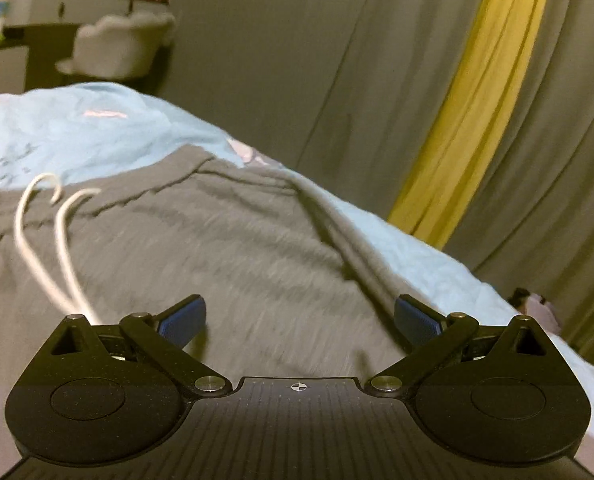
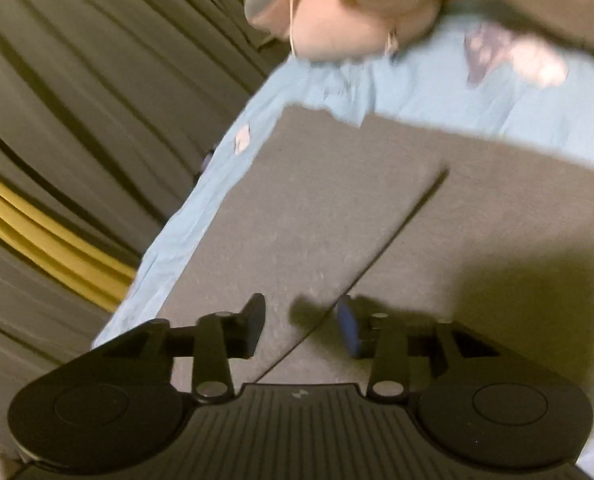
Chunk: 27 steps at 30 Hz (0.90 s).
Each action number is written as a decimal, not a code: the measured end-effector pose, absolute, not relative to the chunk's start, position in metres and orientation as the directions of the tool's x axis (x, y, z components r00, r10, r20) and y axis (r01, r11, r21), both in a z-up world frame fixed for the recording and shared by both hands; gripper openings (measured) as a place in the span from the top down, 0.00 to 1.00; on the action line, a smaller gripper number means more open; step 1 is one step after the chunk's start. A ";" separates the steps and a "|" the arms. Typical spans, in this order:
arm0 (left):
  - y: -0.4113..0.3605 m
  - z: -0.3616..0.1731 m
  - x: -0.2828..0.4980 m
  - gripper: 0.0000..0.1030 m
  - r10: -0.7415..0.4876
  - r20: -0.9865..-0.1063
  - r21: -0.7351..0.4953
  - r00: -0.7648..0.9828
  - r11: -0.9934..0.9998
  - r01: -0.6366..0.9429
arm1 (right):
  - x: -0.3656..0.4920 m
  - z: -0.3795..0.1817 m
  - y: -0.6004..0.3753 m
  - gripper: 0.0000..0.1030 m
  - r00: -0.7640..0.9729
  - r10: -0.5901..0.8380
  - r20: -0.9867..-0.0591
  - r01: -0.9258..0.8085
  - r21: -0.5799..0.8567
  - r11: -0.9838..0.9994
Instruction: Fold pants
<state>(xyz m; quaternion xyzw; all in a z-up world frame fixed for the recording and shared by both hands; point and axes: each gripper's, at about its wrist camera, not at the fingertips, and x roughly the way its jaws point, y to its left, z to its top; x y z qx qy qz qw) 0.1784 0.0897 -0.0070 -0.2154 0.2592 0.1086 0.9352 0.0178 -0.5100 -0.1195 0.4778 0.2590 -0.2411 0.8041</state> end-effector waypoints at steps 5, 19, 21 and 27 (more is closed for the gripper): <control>0.107 0.015 0.238 0.00 -0.038 -0.576 -0.404 0.817 0.882 -0.244 | 0.022 -0.125 -0.525 0.61 0.796 -0.118 -0.594 0.592 0.722 0.357; 0.116 -0.038 0.352 0.32 -0.109 -0.742 -0.430 0.661 0.834 -0.346 | 0.022 -0.142 -0.540 0.83 0.823 -0.115 -0.556 0.563 0.773 0.294; 0.115 -0.035 0.350 0.62 -0.128 -0.736 -0.441 0.665 0.836 -0.327 | 0.024 -0.143 -0.541 0.83 0.833 -0.115 -0.541 0.549 0.785 0.288; 0.132 -0.011 0.323 0.88 -0.190 -0.692 -0.500 0.696 0.822 -0.273 | 0.031 -0.137 -0.542 0.95 0.819 -0.112 -0.563 0.571 0.781 0.253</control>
